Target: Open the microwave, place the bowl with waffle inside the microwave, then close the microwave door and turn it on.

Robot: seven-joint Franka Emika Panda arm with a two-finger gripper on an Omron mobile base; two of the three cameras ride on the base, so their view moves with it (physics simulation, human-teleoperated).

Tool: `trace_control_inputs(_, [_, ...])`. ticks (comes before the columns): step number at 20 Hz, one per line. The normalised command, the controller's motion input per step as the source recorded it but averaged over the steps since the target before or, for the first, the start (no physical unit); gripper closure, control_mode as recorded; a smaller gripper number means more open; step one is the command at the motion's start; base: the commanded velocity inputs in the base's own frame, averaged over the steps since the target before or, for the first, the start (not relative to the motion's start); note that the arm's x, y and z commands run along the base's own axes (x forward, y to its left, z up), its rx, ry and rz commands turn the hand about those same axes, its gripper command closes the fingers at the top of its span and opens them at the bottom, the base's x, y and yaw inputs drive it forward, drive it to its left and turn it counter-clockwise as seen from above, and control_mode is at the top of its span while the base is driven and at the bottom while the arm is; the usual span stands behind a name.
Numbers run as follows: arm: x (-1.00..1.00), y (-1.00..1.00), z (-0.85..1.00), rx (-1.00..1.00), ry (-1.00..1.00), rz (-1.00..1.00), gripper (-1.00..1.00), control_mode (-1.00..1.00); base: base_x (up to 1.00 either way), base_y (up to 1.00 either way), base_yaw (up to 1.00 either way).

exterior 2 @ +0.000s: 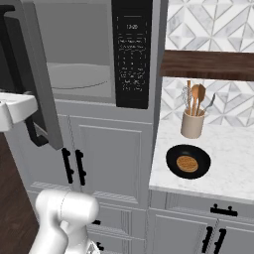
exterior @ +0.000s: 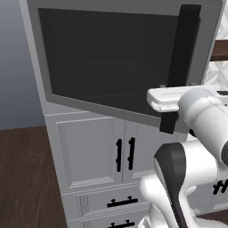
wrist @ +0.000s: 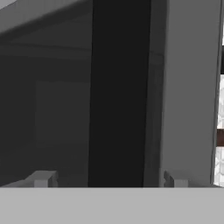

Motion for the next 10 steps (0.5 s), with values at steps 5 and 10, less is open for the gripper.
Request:
trace_control_inputs(5, [-0.79, -0.73, 0.03, 0.00, -0.06, 0.26, -1.00, -1.00, 0.00, 0.00, 0.00])
trace_control_inputs(10, [0.02, -1.00, 0.00, 0.10, -0.01, 0.46, -1.00, -1.00, 0.00, 0.00, 0.00])
